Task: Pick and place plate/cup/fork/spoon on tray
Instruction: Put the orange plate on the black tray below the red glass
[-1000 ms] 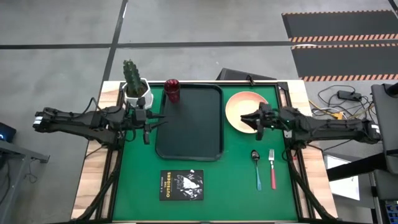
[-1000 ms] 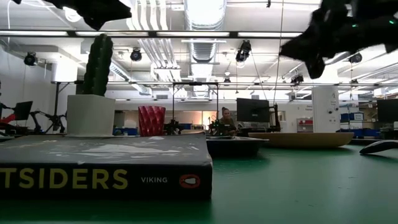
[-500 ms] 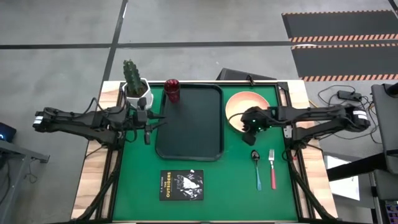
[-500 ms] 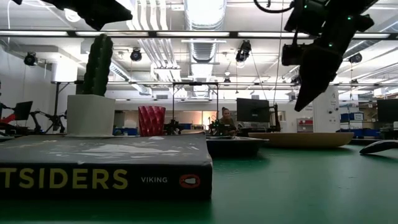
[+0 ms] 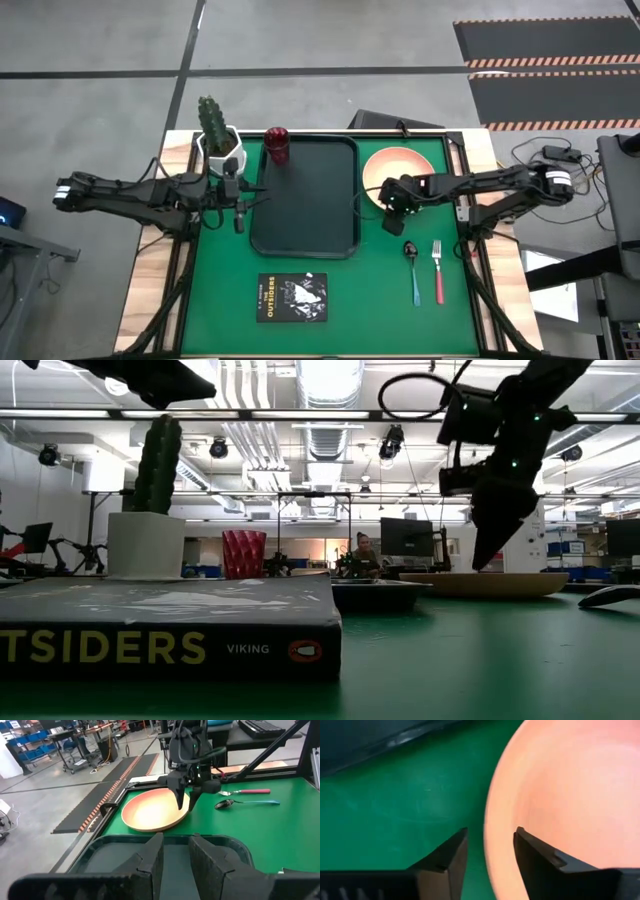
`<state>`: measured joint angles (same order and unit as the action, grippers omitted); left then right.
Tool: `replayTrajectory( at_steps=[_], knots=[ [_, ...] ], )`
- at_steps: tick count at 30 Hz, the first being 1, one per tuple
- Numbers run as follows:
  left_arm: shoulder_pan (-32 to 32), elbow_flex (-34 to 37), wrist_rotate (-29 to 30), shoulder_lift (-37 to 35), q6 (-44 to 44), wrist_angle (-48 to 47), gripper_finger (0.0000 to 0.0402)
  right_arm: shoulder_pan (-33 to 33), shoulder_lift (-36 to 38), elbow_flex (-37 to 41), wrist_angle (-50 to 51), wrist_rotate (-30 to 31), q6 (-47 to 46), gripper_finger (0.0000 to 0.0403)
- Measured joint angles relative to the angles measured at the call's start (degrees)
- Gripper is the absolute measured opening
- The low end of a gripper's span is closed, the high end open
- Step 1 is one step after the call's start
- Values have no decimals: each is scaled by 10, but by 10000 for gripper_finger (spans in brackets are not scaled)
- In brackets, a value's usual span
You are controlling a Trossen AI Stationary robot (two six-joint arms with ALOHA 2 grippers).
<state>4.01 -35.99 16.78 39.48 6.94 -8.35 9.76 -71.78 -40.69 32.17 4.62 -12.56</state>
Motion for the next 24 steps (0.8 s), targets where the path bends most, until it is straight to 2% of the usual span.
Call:
replayTrajectory(
  at_steps=[5, 9, 13, 20, 24],
  knots=[
    [0, 0, 0, 2, 0, 0, 73, 0, -25, 0, -7, 0, 7, 174],
    [0, 0, 0, 3, 0, -1, 73, 0, -45, 0, -19, 1, 6, 164],
    [0, 0, 0, 2, 0, -2, 73, 0, -69, 0, -17, 2, 6, 128],
    [0, 0, 0, 4, 0, -1, 73, 0, -87, -2, -17, 17, 17, 22],
    [0, 0, 0, 6, 0, -1, 73, 0, -74, -1, -15, 22, 20, 16]
  ],
)
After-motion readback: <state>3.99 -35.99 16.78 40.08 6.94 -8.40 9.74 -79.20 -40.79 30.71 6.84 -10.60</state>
